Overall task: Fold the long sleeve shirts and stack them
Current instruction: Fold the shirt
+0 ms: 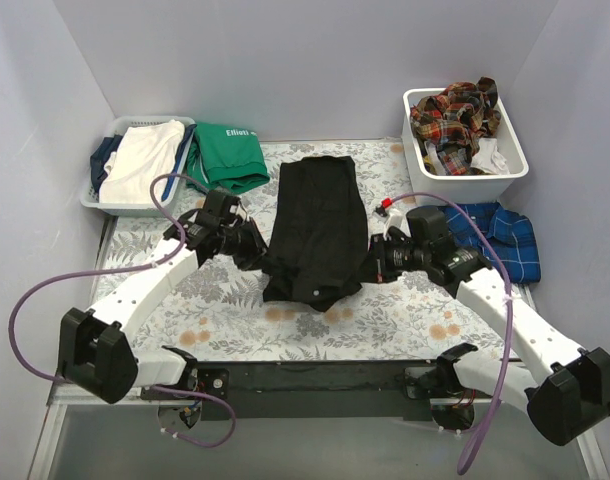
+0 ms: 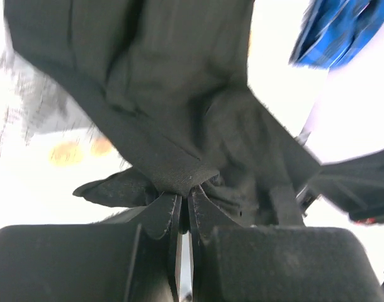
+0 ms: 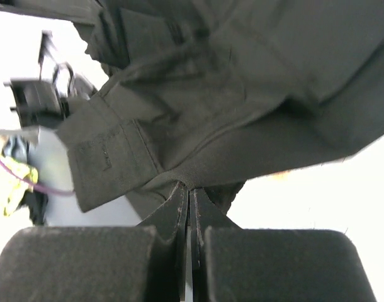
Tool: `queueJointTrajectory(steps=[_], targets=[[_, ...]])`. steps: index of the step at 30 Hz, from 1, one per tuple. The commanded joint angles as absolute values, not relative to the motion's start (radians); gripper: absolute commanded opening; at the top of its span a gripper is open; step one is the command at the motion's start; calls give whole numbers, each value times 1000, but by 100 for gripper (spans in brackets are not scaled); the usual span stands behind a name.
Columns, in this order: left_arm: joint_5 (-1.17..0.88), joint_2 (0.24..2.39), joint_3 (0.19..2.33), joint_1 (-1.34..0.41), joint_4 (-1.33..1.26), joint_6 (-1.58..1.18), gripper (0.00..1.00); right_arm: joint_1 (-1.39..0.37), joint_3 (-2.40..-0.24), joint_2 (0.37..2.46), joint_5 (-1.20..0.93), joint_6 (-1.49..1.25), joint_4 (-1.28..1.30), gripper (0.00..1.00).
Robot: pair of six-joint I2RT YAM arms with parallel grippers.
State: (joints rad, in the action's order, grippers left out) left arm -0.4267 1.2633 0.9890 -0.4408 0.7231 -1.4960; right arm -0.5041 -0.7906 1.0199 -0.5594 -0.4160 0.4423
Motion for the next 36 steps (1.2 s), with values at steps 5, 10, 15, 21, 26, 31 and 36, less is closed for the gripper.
queueJointTrajectory(steps=[5, 10, 15, 21, 26, 31, 36], targets=[[-299, 1480, 1233, -440, 591, -1514, 0, -456, -942, 1209, -485, -462, 221, 1], [-229, 1664, 1362, -425, 588, -1488, 0, -414, -1002, 1363, -471, -463, 158, 1], [-203, 1811, 1514, -399, 583, -1467, 0, -364, -1077, 1479, -453, -480, 100, 1], [-198, 1997, 1692, -371, 626, -1440, 0, -318, -1161, 1647, -440, -500, 95, 1], [-248, 2094, 1788, -339, 620, -1419, 24, -285, -1181, 1739, -445, -558, 60, 4], [-305, 2177, 1977, -313, 641, -1385, 50, -278, -1273, 1796, -511, -617, 9, 41], [-310, 2128, 2014, -282, 600, -1384, 54, -276, -1325, 1767, -493, -602, -87, 48]])
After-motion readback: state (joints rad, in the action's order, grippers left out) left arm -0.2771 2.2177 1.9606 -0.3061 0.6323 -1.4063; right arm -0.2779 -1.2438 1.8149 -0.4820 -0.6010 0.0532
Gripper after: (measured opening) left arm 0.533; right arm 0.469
